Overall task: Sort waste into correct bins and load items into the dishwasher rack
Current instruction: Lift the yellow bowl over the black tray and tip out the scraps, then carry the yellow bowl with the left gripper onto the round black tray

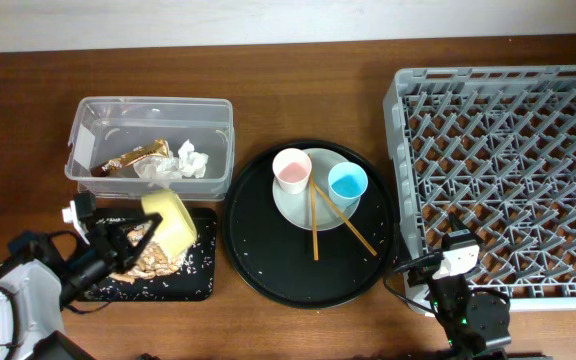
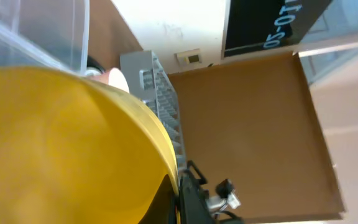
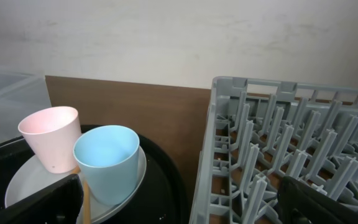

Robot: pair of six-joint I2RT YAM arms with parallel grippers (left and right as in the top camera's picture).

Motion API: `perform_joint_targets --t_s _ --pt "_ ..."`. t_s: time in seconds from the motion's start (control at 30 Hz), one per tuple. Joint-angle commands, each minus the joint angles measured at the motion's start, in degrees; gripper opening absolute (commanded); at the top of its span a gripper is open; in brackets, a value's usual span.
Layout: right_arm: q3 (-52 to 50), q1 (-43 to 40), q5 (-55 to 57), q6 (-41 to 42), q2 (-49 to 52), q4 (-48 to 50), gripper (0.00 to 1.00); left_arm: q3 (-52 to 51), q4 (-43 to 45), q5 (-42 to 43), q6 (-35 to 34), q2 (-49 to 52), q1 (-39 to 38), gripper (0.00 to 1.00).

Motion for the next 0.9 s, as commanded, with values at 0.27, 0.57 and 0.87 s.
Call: perform_joint_targets --t_s 0.27,0.57,0.87 --pt "-0.3 -0.3 0.5 -0.2 -0.4 -0.3 0.98 0.1 4.5 -13.2 0.8 0.2 -5.9 0.00" --pt "-0.3 -0.3 0.5 -0.2 -0.4 -0.3 0.98 6.2 6.7 -16.1 -1.6 0.2 -22.0 0.00" --pt "-0.3 -0.3 0.5 -0.2 -0.4 -0.3 0.98 13.0 20.8 -43.7 -29.2 0.2 -47.3 0.00"
